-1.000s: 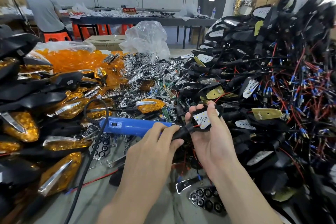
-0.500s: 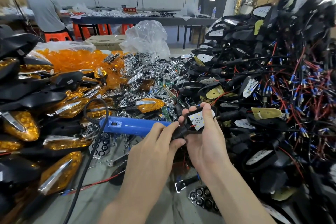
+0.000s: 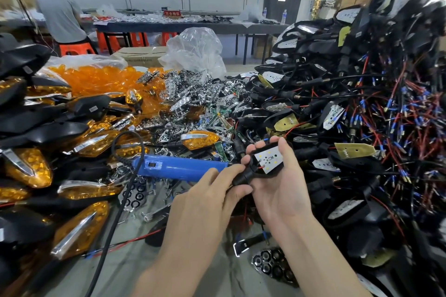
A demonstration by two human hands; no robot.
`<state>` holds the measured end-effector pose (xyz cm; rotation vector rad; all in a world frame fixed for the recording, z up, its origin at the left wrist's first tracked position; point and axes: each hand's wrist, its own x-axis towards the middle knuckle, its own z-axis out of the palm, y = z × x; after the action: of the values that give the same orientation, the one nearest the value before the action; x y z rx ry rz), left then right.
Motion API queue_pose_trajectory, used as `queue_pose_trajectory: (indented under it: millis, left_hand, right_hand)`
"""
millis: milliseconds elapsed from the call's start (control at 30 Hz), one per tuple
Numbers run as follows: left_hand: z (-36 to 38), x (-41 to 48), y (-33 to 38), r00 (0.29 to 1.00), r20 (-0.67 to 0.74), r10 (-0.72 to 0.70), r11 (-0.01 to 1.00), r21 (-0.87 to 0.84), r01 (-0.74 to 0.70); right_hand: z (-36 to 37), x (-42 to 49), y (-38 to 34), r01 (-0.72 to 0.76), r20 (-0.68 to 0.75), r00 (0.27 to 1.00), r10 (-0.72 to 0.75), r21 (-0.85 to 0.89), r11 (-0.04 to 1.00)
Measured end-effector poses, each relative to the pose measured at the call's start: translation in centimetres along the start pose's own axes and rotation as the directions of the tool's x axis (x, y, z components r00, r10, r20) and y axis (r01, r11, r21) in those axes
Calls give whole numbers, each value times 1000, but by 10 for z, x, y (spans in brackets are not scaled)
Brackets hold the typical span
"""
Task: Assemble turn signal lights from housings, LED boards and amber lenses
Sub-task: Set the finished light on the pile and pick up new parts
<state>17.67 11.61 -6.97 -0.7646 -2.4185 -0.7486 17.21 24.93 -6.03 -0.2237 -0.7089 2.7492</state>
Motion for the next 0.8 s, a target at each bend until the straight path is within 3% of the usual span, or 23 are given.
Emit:
queue_pose_trajectory:
  millis: [233,500,800]
  left_hand:
    - [-4,-4,4,994,102,38,999,-27,-35]
    - [0,-3,3,989,73,131,991,21,-133]
    - [-1,-5,0,992,92,85,992,80,-93]
  right_hand:
    - [1,1,-6,6,40,999,-7,21,1000]
    - [-3,1,-4,4,44,999,-5,32,999]
    - [-2,0,-9,5,46,999,-7,37,999]
